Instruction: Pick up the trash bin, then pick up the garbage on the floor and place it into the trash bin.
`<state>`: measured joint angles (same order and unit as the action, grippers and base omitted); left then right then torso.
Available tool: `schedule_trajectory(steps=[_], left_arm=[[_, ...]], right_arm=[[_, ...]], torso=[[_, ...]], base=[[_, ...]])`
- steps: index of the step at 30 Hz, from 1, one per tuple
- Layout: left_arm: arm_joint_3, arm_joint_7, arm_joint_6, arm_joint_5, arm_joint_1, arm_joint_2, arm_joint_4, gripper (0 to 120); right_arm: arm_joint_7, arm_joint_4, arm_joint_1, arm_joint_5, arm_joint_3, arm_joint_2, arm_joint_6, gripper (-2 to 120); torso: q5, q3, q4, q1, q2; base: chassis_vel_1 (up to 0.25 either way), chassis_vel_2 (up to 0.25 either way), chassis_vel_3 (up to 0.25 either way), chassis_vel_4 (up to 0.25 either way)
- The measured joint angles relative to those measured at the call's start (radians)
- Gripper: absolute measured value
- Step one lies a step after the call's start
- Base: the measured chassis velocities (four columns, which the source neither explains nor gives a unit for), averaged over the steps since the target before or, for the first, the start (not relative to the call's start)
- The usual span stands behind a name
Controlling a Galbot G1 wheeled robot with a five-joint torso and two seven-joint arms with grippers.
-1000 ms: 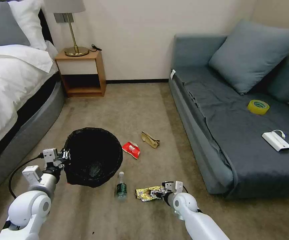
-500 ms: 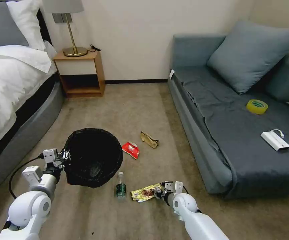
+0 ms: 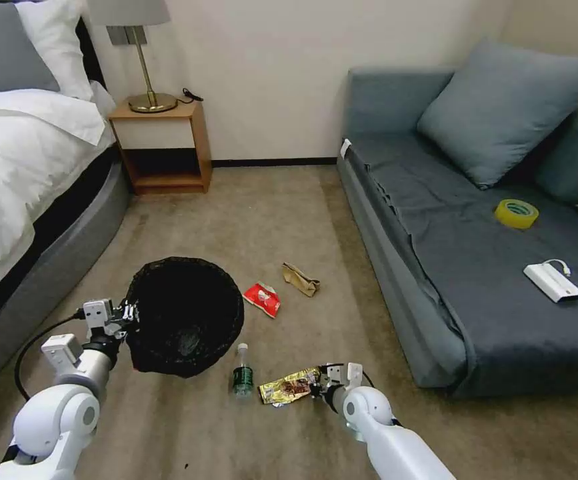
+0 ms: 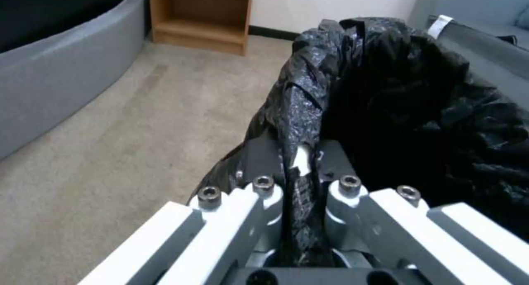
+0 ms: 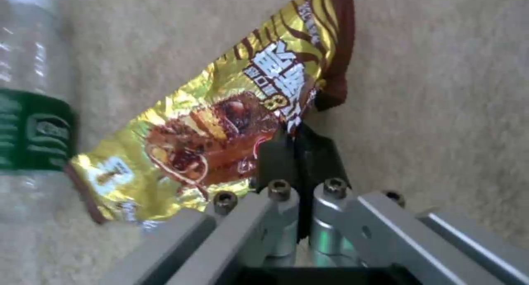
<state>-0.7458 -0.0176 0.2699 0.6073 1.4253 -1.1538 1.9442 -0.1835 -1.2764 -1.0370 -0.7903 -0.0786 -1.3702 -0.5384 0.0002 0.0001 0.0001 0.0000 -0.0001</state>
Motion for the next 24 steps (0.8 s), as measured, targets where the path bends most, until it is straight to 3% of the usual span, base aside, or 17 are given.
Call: schedule_trajectory(steps=[5,9,15,24], left_arm=[[0.001,0.001,0.000,0.005,0.003,0.000,-0.002,4],[0.018,0.002,0.000,0.008,0.003,-0.005,-0.008,4],[0.036,0.001,0.000,-0.002,0.011,-0.012,-0.009,4],[0.063,-0.007,-0.001,-0.035,0.018,-0.016,-0.003,4]], right_arm=[[-0.014,-0.075,-0.012,-0.008,-0.007,0.019,0.000,0],[-0.044,-0.241,-0.027,-0.007,-0.022,0.075,0.004,0],[-0.055,-0.382,-0.031,-0.001,-0.046,0.131,0.018,0],[-0.062,-0.672,-0.016,0.005,-0.099,0.246,0.087,0]], torso=[[0.0000,0.000,0.0000,0.000,0.000],[-0.0003,0.000,-0.0001,0.000,0.000],[-0.0002,0.000,-0.0002,0.000,0.000],[-0.0002,0.000,-0.0001,0.000,0.000]], base=[[0.000,0.000,0.000,0.000],[0.000,0.000,0.000,0.000],[0.000,0.000,0.000,0.000],[0.000,0.000,0.000,0.000]])
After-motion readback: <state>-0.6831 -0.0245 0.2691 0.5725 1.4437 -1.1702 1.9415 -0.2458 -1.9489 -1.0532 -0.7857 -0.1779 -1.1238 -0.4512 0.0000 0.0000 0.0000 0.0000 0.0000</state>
